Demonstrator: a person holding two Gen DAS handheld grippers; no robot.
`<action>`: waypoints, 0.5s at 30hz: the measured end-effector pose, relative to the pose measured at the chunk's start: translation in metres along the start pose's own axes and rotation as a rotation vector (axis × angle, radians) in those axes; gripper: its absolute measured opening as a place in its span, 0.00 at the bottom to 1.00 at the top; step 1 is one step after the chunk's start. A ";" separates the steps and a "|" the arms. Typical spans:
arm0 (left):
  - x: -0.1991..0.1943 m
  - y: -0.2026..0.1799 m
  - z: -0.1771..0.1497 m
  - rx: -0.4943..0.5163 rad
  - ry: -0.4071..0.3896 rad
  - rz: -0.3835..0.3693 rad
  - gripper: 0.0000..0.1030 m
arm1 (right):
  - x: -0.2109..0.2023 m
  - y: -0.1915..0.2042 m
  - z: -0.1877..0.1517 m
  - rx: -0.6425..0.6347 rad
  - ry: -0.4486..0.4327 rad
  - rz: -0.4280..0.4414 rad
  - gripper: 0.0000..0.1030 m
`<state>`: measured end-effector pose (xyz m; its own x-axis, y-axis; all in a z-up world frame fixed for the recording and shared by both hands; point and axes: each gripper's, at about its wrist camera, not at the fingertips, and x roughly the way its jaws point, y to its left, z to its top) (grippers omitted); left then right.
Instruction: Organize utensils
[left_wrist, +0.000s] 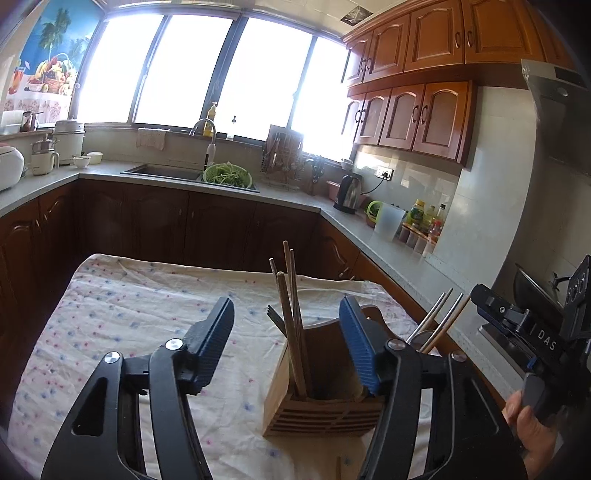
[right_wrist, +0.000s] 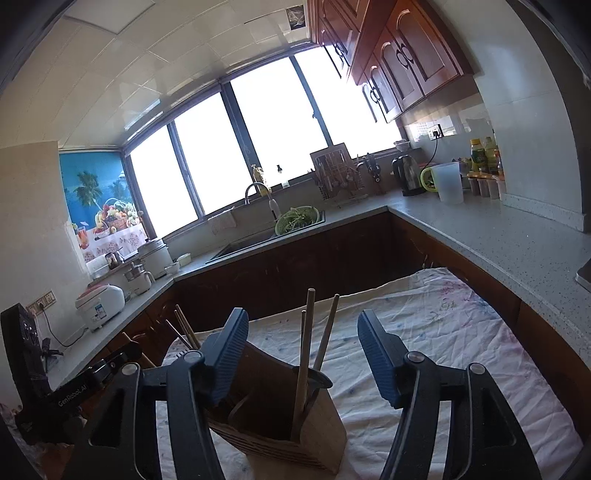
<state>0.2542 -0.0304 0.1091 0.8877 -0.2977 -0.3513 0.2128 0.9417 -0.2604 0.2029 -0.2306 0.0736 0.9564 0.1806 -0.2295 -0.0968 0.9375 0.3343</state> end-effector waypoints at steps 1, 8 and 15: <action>-0.002 0.001 0.000 -0.002 0.001 0.002 0.62 | -0.003 0.000 0.000 0.002 -0.003 0.002 0.65; -0.013 0.005 -0.012 -0.001 0.023 0.039 0.74 | -0.017 -0.006 -0.005 0.023 -0.011 -0.001 0.82; -0.026 0.008 -0.028 0.000 0.046 0.055 0.78 | -0.027 -0.008 -0.016 0.025 0.005 0.009 0.88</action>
<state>0.2217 -0.0193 0.0903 0.8782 -0.2525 -0.4062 0.1642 0.9568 -0.2398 0.1729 -0.2381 0.0623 0.9543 0.1902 -0.2307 -0.0981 0.9280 0.3594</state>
